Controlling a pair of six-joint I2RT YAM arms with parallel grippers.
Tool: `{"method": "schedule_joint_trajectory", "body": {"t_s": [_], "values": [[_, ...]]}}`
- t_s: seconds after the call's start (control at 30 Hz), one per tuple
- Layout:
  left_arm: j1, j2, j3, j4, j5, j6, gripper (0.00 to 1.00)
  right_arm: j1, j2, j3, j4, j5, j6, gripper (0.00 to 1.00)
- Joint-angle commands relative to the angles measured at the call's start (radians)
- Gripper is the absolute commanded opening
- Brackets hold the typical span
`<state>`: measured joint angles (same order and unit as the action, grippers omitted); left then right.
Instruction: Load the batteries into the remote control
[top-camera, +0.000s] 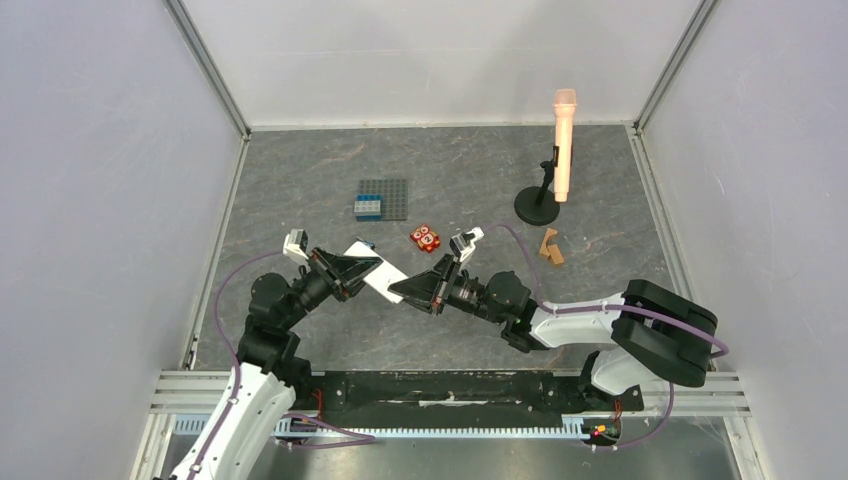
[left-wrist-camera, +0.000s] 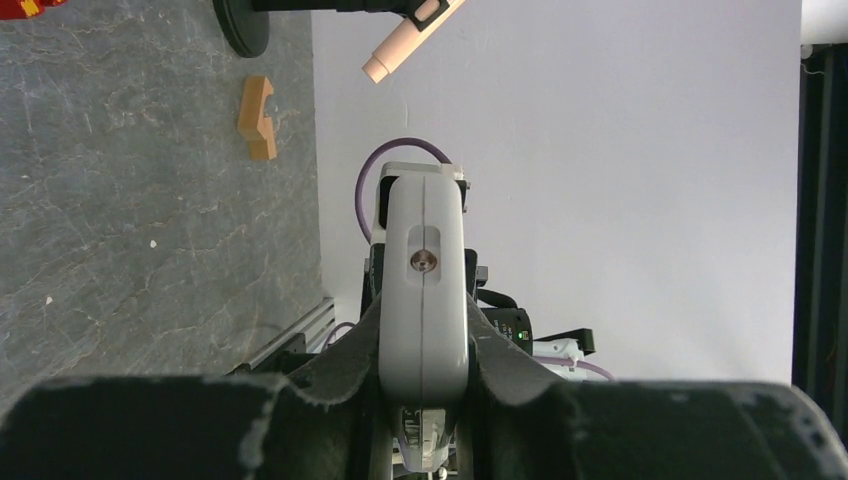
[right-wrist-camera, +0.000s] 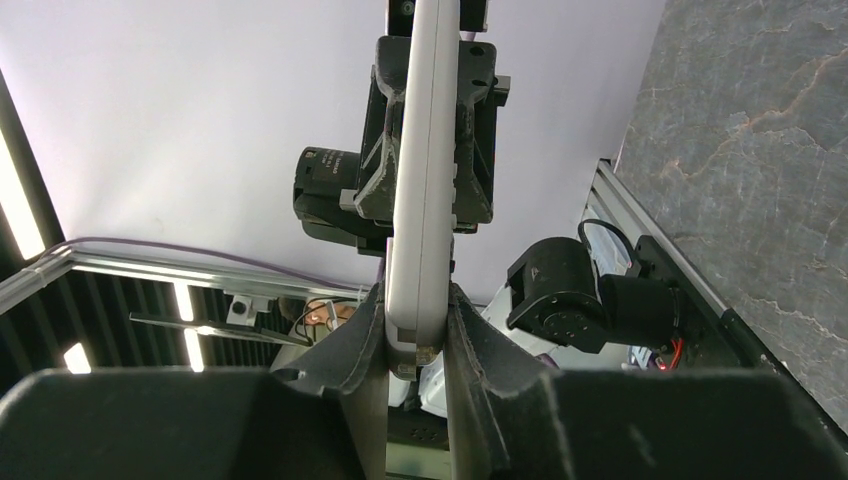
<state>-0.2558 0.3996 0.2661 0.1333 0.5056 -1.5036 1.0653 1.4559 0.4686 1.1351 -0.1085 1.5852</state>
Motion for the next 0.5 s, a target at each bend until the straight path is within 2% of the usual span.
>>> {"method": "schedule_joint_trajectory", "body": {"t_s": [0.0,0.13,0.3,0.47], "values": [[0.044,-0.02,0.003,0.058,-0.25,-0.077,0.02,-0.02,-0.011,-0.029,0.039,0.004,-0.034,0.0],[0.043,-0.007,-0.002,0.058,-0.231,-0.054,0.02,-0.02,-0.003,0.036,-0.085,-0.001,-0.037,0.06],[0.044,0.023,0.016,0.058,-0.201,-0.012,0.02,-0.021,-0.004,0.083,-0.193,0.012,-0.03,0.27],[0.044,0.037,0.024,0.058,-0.199,0.011,0.02,-0.02,-0.02,0.064,-0.239,0.026,-0.025,0.34]]}}
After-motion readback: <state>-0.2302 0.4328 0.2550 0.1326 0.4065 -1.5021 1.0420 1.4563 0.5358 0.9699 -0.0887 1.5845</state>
